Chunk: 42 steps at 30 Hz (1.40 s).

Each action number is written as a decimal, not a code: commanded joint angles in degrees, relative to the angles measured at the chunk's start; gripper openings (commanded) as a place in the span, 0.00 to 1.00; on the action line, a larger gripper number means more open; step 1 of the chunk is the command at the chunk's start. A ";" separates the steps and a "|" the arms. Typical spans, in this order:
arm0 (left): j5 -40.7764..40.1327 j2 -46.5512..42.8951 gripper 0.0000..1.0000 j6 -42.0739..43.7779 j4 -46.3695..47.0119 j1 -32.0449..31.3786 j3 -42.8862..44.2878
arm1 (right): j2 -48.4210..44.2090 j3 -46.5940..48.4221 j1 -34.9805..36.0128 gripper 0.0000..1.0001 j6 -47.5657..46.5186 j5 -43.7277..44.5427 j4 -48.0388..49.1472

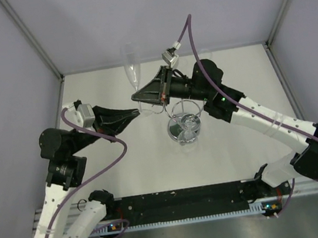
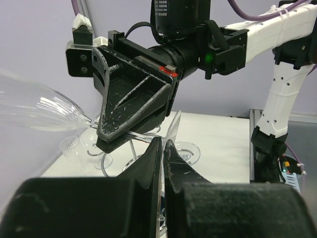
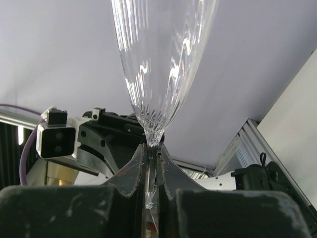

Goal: Take the wine glass off the wine glass rack

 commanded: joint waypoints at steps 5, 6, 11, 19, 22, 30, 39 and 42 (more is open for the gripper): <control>-5.07 -0.72 0.17 2.07 -1.42 -0.42 -1.08 | -1.94 1.40 0.74 0.00 -1.25 -0.52 3.20; -6.04 -0.89 0.23 2.51 -2.57 -0.42 -1.08 | -2.20 1.57 0.74 0.00 -1.86 -0.26 2.59; -1.23 -1.86 0.54 0.41 -4.42 -0.51 -0.99 | -5.01 2.45 -1.45 0.00 -6.17 0.27 -1.89; 0.20 -3.27 0.65 -9.15 -7.85 -0.51 3.04 | -13.62 1.74 -10.68 0.00 -19.59 -0.96 -19.18; -1.65 -1.08 0.65 -15.39 -10.73 -0.51 7.60 | -14.85 4.29 -10.78 0.00 -28.56 -0.87 -28.33; -2.70 5.78 0.98 -32.36 -8.20 -0.51 14.47 | -19.60 3.68 -10.87 0.00 -43.42 -4.04 -42.92; 0.28 12.37 0.98 -42.66 -15.14 -0.51 18.52 | -24.96 2.27 -10.69 0.00 -56.88 -10.98 -55.06; 0.46 12.64 0.98 -43.18 -14.71 -0.42 18.26 | -25.23 2.36 -10.69 0.00 -60.04 -11.16 -58.14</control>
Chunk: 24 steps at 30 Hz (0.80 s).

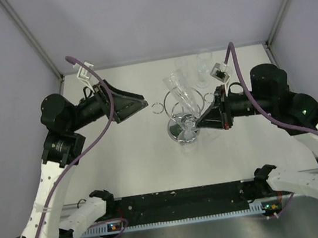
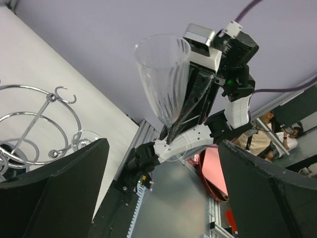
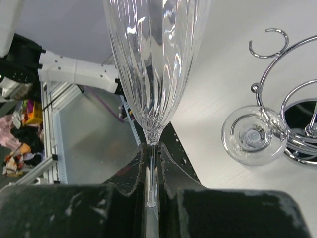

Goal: Take the wine glass off the wine glass rack

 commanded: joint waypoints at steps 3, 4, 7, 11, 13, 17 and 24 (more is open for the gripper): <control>3.45 0.97 0.98 -7.48 1.60 0.10 0.83 | -0.79 0.48 0.98 0.00 -10.23 -2.29 -7.86; 5.12 1.67 0.98 -8.88 2.65 0.19 0.40 | -0.71 0.48 1.59 0.00 -11.28 -1.67 -8.65; 8.55 2.99 0.98 -11.70 4.50 0.10 -1.44 | -0.09 1.45 5.89 0.00 -14.44 3.93 -11.38; 9.79 3.43 0.98 -9.08 0.65 0.10 -2.68 | 1.49 3.03 11.79 0.00 -16.56 10.02 -13.67; 10.23 3.43 0.98 -8.81 0.38 0.19 -3.91 | 2.02 3.38 12.15 0.00 -17.26 10.90 -14.11; 10.32 3.08 0.98 -7.76 -1.02 0.10 -5.41 | 2.02 3.47 12.50 0.00 -18.49 11.78 -14.37; 10.49 3.08 0.98 -7.23 -0.76 0.10 -7.87 | 2.02 4.26 14.69 0.00 -21.29 13.01 -15.08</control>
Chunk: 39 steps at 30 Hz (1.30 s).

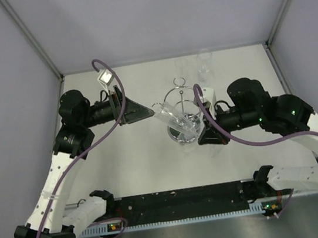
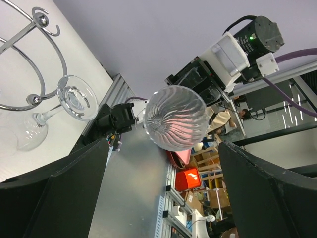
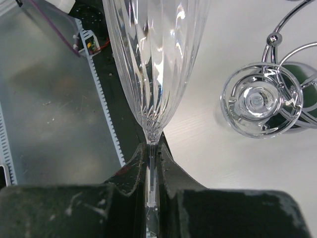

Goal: Take the wine glass off the wine glass rack

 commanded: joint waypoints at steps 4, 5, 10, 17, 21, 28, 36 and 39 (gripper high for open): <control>1.73 -0.11 0.98 1.23 2.63 0.04 -1.73 | -0.32 3.65 3.40 0.00 -4.24 2.15 0.05; 1.91 0.07 0.98 1.23 2.72 0.12 -1.82 | -0.23 3.83 3.49 0.00 -4.50 2.24 0.05; 1.99 0.16 0.98 1.23 3.07 0.12 -2.43 | -0.14 4.18 4.81 0.00 -5.47 2.33 0.05; 1.73 -0.46 0.98 1.49 3.95 -0.14 -4.72 | 2.05 6.11 6.57 0.00 -6.44 4.26 -0.66; 2.08 -0.90 0.98 2.55 4.47 -0.31 -6.56 | 3.72 7.25 7.71 0.00 -7.14 4.35 -1.18; 2.61 -1.43 0.84 3.16 4.47 -0.49 -8.06 | 6.62 8.84 8.85 0.00 -7.58 5.58 -1.53; 3.31 -1.51 0.46 5.54 2.01 -0.49 -9.29 | 7.33 7.17 9.12 0.00 -7.50 6.81 -1.63; 3.31 -1.43 0.35 7.47 0.00 -0.49 -9.11 | 7.59 5.85 9.03 0.00 -6.79 7.86 -1.62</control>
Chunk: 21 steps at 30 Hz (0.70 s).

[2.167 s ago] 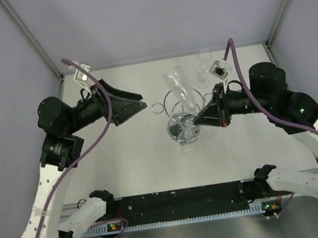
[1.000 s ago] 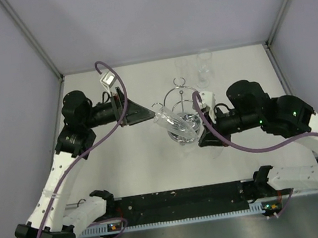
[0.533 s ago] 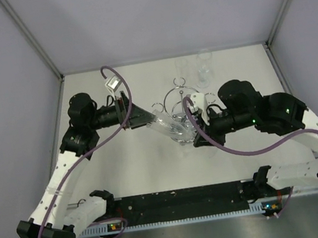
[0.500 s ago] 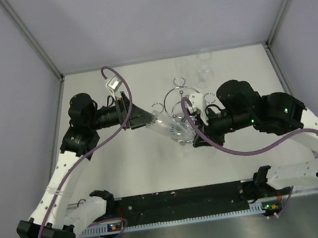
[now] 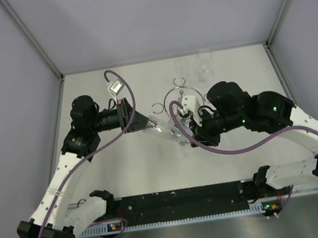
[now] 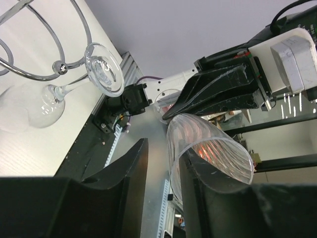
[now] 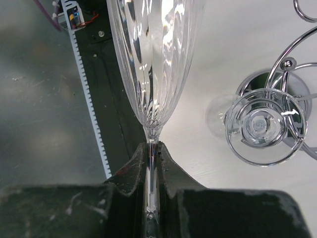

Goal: Take the wine glass off the wine glass rack

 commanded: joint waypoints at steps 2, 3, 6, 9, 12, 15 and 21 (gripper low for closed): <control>0.69 -0.81 0.31 4.87 -2.26 -0.16 0.11 | 0.03 -0.68 0.90 0.00 0.51 1.81 1.41; 0.60 -0.73 0.28 5.57 -3.05 -0.08 0.20 | -0.14 -0.86 0.90 0.00 0.69 2.34 1.41; 0.25 -0.46 0.22 7.42 -4.90 -0.16 0.46 | -0.06 -1.39 0.90 0.00 1.39 3.40 1.33; -0.19 -0.37 0.17 8.74 -6.22 -0.16 0.55 | 0.12 -1.48 0.81 0.00 1.65 3.66 1.15; -0.37 -0.29 0.10 9.62 -6.84 -0.16 0.64 | 0.29 -1.57 0.90 0.05 1.83 4.36 1.15; -0.89 -0.02 0.00 10.50 -7.36 -0.25 0.55 | 0.29 -1.83 0.90 0.13 1.92 4.63 1.06; -1.68 0.50 0.00 12.96 -9.55 -0.25 1.34 | -0.06 -1.57 0.90 0.35 2.36 5.77 0.54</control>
